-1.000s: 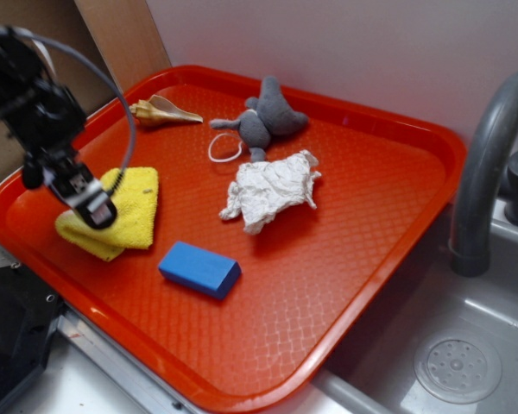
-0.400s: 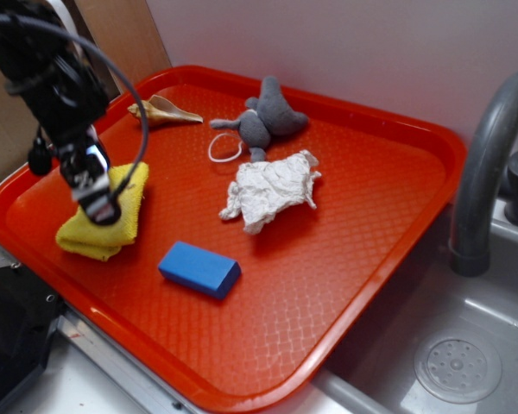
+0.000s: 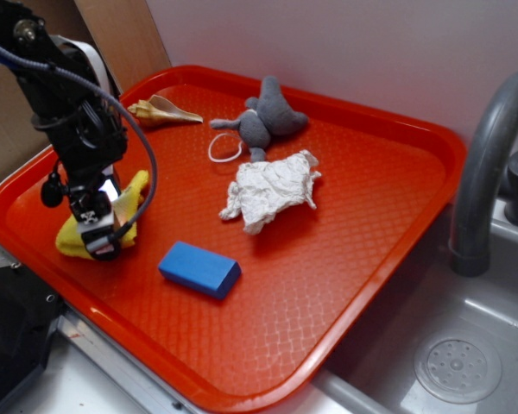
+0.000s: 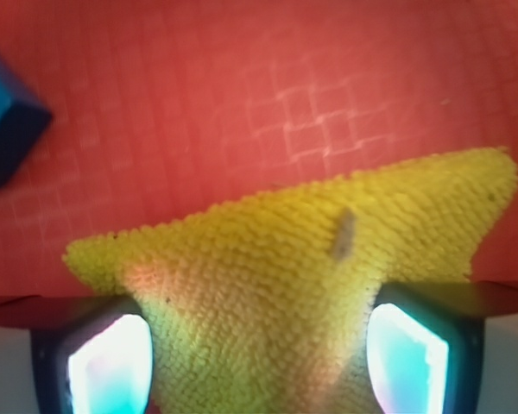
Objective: Grab the yellow cloth.
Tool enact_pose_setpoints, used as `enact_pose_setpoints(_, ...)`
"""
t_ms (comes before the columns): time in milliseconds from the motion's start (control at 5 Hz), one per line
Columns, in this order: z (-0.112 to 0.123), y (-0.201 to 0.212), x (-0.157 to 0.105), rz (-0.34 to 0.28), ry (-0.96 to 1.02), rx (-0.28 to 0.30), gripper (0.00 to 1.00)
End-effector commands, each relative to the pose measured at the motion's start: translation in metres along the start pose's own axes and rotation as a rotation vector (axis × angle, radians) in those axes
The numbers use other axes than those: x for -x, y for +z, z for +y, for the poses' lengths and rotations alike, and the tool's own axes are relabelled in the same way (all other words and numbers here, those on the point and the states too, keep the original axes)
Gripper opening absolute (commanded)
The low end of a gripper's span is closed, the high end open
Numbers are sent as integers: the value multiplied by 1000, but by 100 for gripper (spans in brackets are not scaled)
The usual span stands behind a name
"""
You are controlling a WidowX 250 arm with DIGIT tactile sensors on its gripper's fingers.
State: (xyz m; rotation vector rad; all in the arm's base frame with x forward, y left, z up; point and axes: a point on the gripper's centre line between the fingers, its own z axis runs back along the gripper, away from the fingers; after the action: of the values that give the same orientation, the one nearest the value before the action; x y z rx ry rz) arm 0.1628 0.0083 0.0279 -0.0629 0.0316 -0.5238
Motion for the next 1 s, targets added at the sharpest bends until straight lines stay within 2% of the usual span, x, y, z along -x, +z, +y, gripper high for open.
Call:
enact_pose_setpoints(0,42,9,26,-103,142,-26,100)
enact_pose_setpoints(200,57,9,30,-131,207,-39,0)
enact_pose_setpoints(800,55,9,29,-129,194,-69,0)
